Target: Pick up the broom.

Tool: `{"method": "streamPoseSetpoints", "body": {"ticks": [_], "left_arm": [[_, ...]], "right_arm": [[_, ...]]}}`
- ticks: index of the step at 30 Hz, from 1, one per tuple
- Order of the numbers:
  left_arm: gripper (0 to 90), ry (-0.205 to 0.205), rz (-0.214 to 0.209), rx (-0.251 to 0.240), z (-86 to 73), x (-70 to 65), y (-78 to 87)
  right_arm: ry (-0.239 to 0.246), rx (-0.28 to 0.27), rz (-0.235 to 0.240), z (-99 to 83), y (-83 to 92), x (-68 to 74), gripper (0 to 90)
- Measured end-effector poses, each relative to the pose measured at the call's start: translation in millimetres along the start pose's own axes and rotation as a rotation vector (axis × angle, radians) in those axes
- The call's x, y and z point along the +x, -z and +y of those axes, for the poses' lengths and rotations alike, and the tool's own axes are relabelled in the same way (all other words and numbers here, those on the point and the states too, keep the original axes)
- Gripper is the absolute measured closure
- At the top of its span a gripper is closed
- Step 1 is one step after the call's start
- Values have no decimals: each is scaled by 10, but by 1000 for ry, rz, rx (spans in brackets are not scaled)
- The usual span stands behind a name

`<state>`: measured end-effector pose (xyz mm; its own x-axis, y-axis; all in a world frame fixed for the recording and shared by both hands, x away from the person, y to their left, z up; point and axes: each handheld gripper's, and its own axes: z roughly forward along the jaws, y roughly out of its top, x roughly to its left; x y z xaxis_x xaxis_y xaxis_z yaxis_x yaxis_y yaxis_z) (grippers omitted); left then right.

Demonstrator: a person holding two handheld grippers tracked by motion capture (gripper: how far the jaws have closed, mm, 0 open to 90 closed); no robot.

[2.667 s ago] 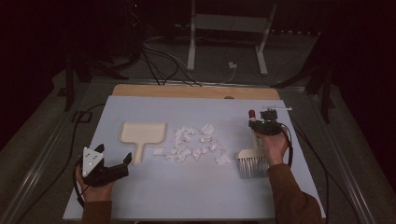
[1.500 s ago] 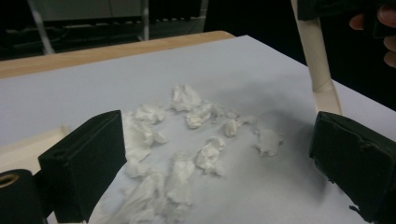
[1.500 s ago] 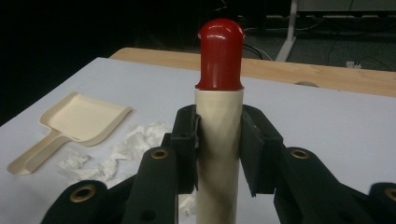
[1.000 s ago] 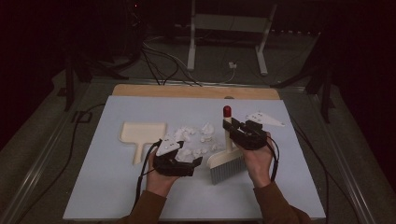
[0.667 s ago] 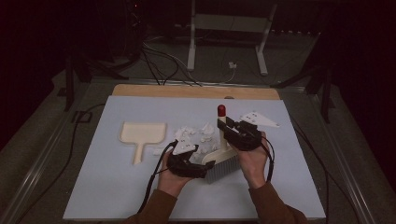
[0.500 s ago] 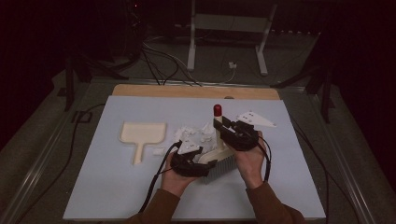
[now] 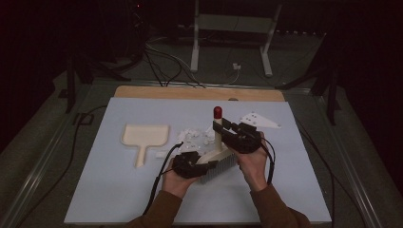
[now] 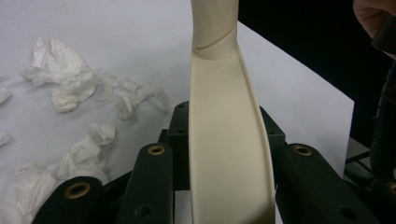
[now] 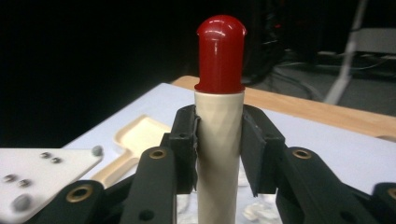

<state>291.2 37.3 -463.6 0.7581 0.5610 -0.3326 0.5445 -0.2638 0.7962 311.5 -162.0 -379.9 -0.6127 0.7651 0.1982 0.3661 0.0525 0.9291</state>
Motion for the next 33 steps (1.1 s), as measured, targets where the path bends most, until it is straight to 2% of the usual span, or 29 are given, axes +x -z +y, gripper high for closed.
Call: {"method": "streamPoseSetpoints", "body": {"ticks": [2, 5, 6, 9, 10, 13, 16, 19, 22, 24, 27, 33], "left_arm": [[690, 5, -5, -3, -4, 9, 4], [690, 25, -30, -17, 4, 25, 24], [690, 26, -33, -21, 10, 32, 38], [690, 25, -38, -26, 17, 40, 75], [690, 18, -38, -28, 22, 47, 120], [690, -4, -37, -27, 29, 69, 197], [689, -16, -38, -33, 36, 92, 275], [689, -30, -45, -35, 49, 109, 351], [689, -43, -50, -36, 59, 114, 401], [690, -52, -55, -40, 67, 115, 456], [689, -60, -63, -43, 75, 137, 516], [689, -81, -89, -41, 105, 186, 632]], "right_arm": [[-12, -4, 40, 2, -2, -32, 489], [-18, 30, 55, 6, -30, -41, 213], [-18, 44, 52, 7, -42, -40, 147], [-2, 73, 71, 3, -58, -47, 38], [19, 83, 114, -2, -57, -56, 22], [44, 92, 158, -7, -58, -67, 0], [45, 101, 205, -17, -78, -104, 0], [70, 114, 310, -45, -132, -174, 0], [77, 119, 303, -67, -149, -209, 0], [60, 128, 314, -77, -170, -262, 0], [47, 131, 279, -77, -161, -317, 1], [74, 178, 329, -83, -211, -344, 0]]}}
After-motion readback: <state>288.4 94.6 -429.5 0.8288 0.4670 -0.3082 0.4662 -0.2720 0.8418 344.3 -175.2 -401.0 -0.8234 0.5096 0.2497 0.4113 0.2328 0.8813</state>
